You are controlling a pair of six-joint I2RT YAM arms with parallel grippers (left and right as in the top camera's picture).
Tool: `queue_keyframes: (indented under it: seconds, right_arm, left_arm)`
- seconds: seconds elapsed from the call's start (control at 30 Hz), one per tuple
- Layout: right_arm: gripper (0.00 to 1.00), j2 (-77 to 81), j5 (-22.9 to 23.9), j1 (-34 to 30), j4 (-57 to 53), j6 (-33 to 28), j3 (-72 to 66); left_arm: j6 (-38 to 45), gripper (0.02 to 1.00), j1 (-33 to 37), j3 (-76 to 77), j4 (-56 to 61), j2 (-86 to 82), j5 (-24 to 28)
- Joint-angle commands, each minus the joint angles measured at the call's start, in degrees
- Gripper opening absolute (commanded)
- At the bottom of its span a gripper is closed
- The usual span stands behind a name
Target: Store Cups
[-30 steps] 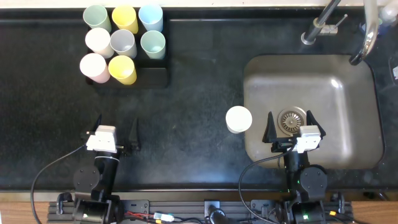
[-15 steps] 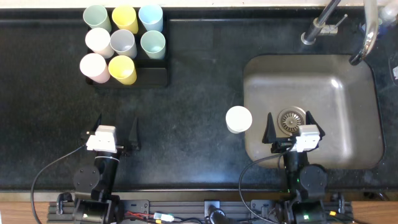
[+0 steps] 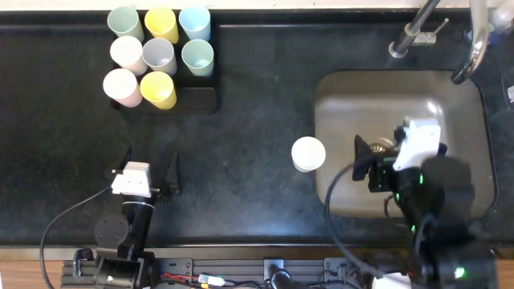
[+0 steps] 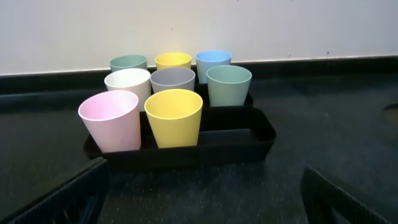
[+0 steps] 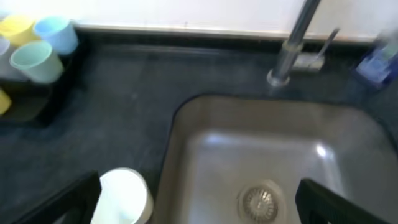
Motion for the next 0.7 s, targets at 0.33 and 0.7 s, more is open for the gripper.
queue_keyframes:
  seconds: [0.33, 0.7]
  right_arm:
    - [0.998, 34.9, -12.0, 0.1, -22.7, 1.5, 19.1]
    - [0.996, 48.7, -11.0, 3.8, -24.1, -1.3, 22.3]
  left_arm:
    - [1.0, 1.0, 0.5, -0.1, -0.1, -0.6, 0.8]
    - [1.0, 1.0, 0.5, -0.1, -0.1, -0.6, 0.8]
